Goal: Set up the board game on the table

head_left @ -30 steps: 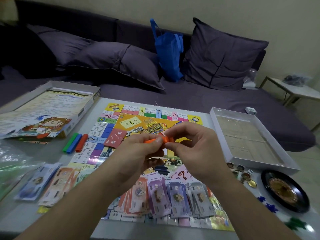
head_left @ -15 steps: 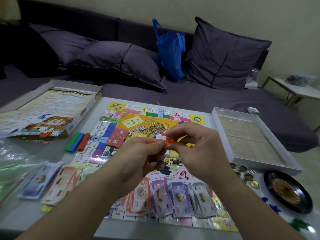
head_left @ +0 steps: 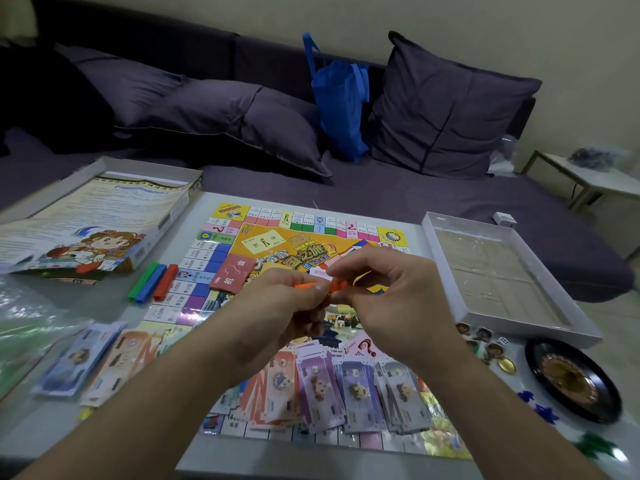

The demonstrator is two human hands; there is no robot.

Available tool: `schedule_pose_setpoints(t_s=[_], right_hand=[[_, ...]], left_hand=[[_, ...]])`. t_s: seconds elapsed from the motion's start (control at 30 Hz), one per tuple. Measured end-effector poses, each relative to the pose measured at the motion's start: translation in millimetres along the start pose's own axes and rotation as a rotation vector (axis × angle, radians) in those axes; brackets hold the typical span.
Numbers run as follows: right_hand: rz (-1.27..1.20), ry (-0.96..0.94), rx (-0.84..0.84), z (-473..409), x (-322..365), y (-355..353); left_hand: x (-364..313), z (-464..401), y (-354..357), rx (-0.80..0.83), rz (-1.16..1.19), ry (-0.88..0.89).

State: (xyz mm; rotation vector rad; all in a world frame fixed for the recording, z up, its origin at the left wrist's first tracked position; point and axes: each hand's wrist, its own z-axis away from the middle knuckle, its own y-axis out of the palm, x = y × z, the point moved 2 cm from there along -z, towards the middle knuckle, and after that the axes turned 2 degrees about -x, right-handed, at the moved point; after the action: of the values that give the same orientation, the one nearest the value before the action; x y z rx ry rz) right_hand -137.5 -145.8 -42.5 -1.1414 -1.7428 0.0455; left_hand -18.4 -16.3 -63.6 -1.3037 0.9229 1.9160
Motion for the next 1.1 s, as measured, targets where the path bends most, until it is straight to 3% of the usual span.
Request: schedule_pose_setpoints(t_s=[0.27, 0.6, 0.9, 1.1], right_hand=[[-0.174, 0.071, -0.019, -5, 0, -4], [0.061, -0.076, 0.015, 0, 5, -4], [0.087, -0.107, -0.047, 3, 6, 2], [0.027, 0.002, -0.075, 1, 6, 4]], left_hand=[[-5, 1, -2, 0.145, 0.207, -0.067], [-6, 3, -2, 0.026, 0.006, -0.018], [2, 3, 1, -0.005, 0.105, -0.030], [3, 1, 2, 0.028, 0.263, -0.048]])
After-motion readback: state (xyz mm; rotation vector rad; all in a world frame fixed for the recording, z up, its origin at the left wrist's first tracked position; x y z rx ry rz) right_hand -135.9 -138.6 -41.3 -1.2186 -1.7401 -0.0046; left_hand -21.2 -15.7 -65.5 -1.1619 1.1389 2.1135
